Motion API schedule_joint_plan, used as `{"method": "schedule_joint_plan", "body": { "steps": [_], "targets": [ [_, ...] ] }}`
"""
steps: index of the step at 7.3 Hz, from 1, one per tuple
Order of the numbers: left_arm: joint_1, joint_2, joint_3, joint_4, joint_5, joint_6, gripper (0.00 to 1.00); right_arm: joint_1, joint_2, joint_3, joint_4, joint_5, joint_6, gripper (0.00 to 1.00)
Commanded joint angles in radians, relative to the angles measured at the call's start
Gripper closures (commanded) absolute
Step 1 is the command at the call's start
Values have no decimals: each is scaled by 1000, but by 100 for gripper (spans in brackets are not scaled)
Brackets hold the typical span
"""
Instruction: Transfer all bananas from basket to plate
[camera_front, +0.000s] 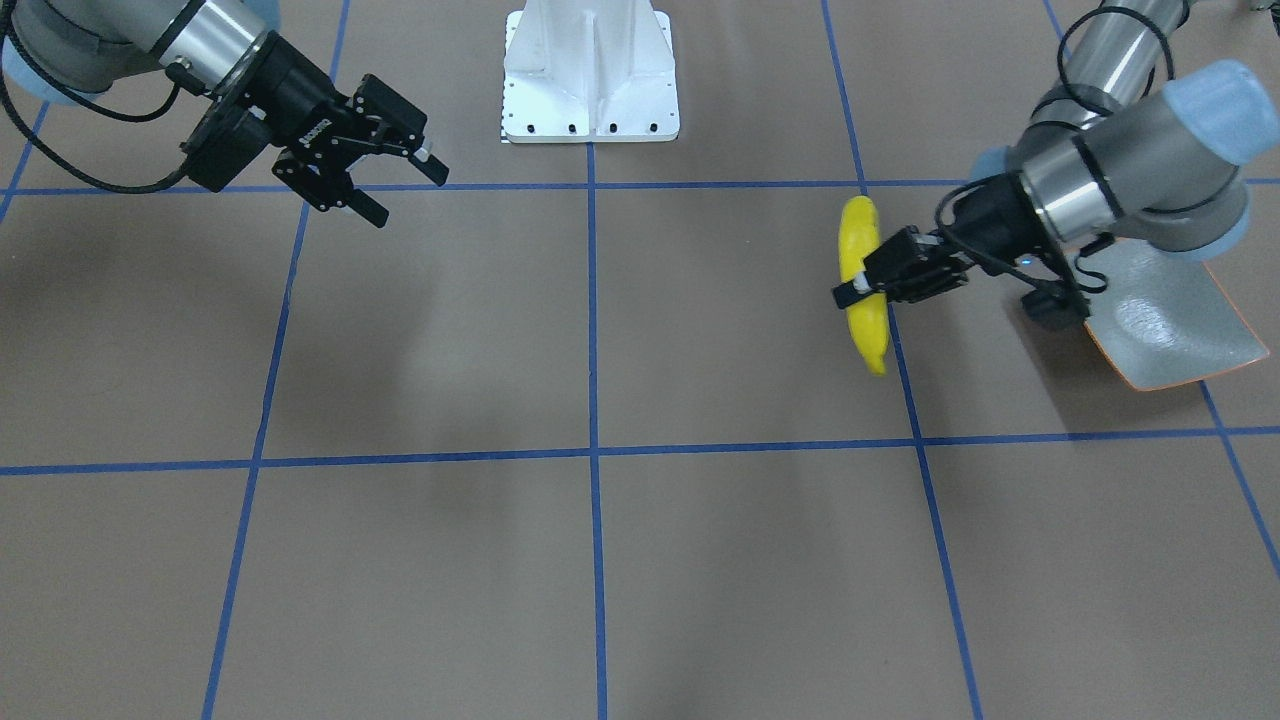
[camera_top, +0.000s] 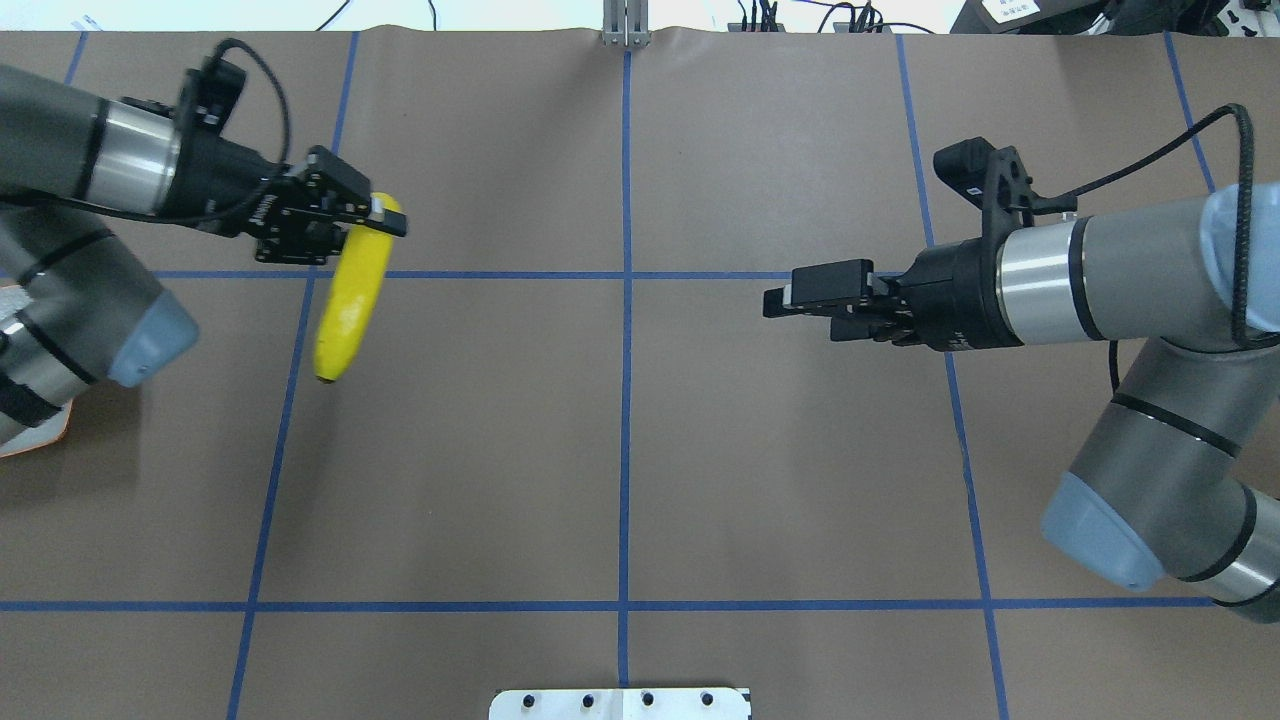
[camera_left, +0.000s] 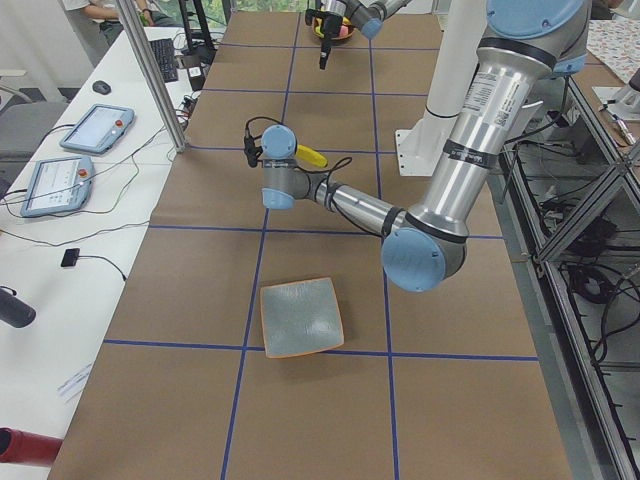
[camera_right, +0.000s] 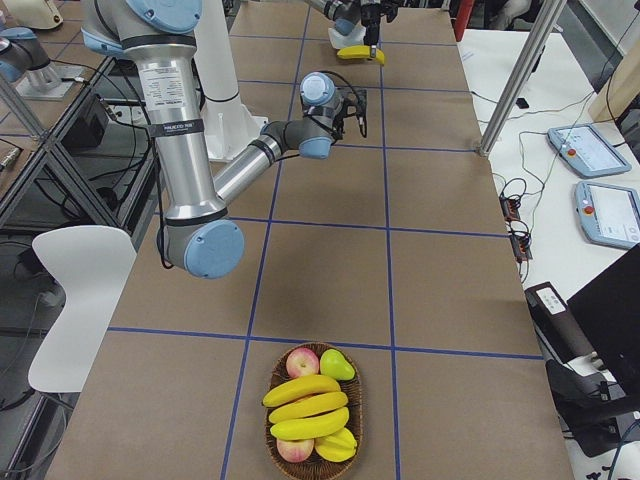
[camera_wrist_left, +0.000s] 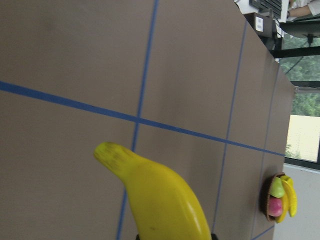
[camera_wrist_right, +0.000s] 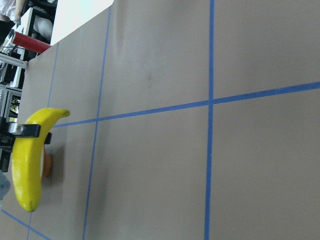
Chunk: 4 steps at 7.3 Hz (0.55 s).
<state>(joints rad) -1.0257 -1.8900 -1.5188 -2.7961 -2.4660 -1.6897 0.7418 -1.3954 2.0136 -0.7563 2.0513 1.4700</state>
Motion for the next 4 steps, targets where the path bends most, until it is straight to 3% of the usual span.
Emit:
{"method": "schedule_joint_plan", "body": {
  "steps": [1,4],
  "targets": [
    [-63,156,-1,151,-13,260,100,47,-66,-6,0,3,0,0],
    [-174,253,-4,372,37,566,100,50,-70,-36,0,0,0,0]
  ]
}}
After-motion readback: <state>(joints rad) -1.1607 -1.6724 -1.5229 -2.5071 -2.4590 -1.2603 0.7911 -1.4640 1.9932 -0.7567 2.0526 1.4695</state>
